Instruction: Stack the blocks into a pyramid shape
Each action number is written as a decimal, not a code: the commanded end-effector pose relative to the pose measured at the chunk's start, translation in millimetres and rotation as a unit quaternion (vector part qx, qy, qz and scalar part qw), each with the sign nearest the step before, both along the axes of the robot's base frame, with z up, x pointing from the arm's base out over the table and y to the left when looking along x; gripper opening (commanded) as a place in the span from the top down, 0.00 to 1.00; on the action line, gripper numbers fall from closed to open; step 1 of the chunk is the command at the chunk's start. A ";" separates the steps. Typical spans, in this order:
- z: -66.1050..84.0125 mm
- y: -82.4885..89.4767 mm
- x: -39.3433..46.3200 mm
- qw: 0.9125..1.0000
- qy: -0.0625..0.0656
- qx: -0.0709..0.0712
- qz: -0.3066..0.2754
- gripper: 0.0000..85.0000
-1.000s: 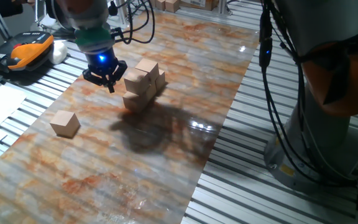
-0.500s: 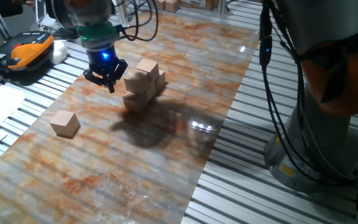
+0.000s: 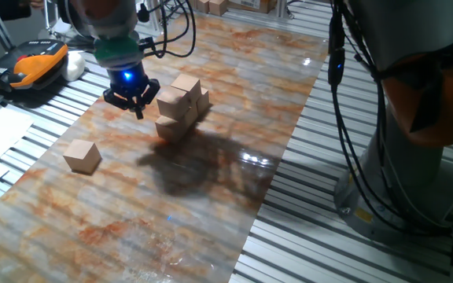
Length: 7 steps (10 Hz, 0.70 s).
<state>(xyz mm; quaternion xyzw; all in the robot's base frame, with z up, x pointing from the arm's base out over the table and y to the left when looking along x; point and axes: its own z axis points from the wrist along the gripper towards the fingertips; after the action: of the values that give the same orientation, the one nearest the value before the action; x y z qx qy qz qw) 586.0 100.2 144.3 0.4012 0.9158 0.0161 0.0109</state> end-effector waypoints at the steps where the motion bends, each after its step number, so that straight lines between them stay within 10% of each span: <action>1: 0.1 2.7 1.9 0.989 -0.002 0.015 -0.145 0.80; 3: -2.7 13.7 7.0 0.988 0.007 -0.024 -0.155 0.80; 7: 0.4 34.0 21.1 0.979 0.016 -0.041 -0.197 0.80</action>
<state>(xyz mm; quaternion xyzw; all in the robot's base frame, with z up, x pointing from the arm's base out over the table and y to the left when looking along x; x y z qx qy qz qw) 607.5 134.7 145.2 0.5126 0.8579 -0.0301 0.0176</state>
